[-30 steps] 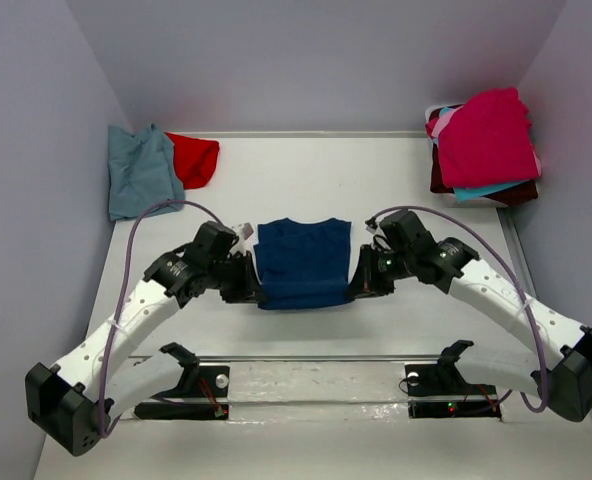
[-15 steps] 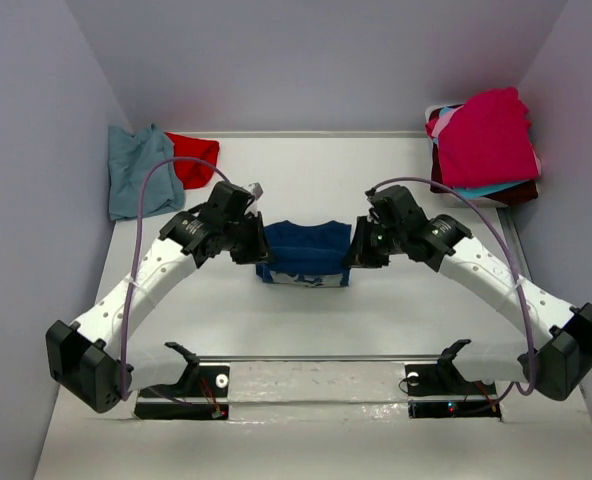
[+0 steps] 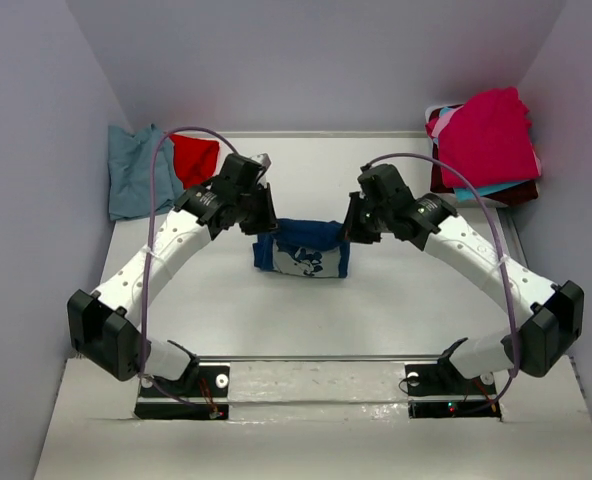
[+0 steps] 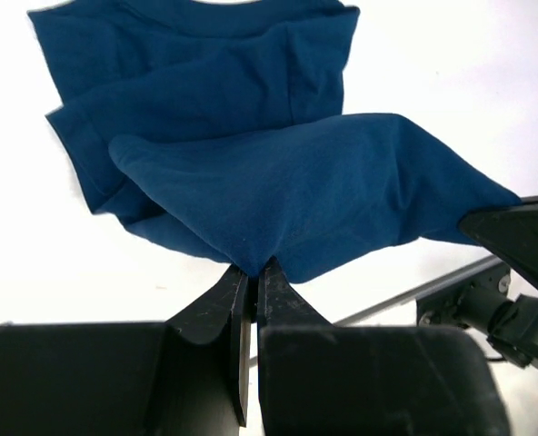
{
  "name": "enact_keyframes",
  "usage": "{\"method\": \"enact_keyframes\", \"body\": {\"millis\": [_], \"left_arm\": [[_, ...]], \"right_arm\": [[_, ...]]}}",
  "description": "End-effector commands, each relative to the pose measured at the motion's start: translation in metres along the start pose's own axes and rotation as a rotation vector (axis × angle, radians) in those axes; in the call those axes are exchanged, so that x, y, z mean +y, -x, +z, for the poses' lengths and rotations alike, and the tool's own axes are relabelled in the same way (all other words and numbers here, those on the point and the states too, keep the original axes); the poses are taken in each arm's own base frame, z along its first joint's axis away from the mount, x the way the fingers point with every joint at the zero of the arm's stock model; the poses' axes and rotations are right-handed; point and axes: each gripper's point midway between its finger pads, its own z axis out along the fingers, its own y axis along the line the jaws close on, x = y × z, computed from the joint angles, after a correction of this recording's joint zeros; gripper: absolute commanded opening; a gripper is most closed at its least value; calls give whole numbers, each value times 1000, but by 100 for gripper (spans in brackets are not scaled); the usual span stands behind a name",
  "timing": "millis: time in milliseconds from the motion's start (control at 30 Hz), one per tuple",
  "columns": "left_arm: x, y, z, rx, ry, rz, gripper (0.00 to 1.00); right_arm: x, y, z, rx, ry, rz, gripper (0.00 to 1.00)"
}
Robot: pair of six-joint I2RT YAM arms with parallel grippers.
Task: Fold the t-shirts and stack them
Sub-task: Fold the tshirt
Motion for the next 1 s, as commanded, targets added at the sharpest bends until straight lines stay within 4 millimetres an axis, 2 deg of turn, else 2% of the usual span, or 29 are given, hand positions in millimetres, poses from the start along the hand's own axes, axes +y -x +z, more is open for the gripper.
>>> {"method": "enact_keyframes", "body": {"millis": [0,133,267,500,667,800,967], "left_arm": [[-2,34,2,-91,2,19,6],[5,44,17,-91,22,11,6],[17,47,38,-71,50,-4,6],[47,44,85,-8,99,-52,6],[60,56,105,-12,120,-78,6],[64,67,114,-21,135,-83,5],[66,81,121,-37,144,-86,6]], "right_arm": [[9,40,-2,-124,-3,-8,7],[7,48,10,-131,-22,-7,7],[-6,59,26,-138,-64,10,7],[-29,69,64,-116,-115,51,7],[-39,76,94,-101,-133,59,7],[-36,82,112,-87,-132,45,7],[-28,95,119,-102,-123,39,7]]}}
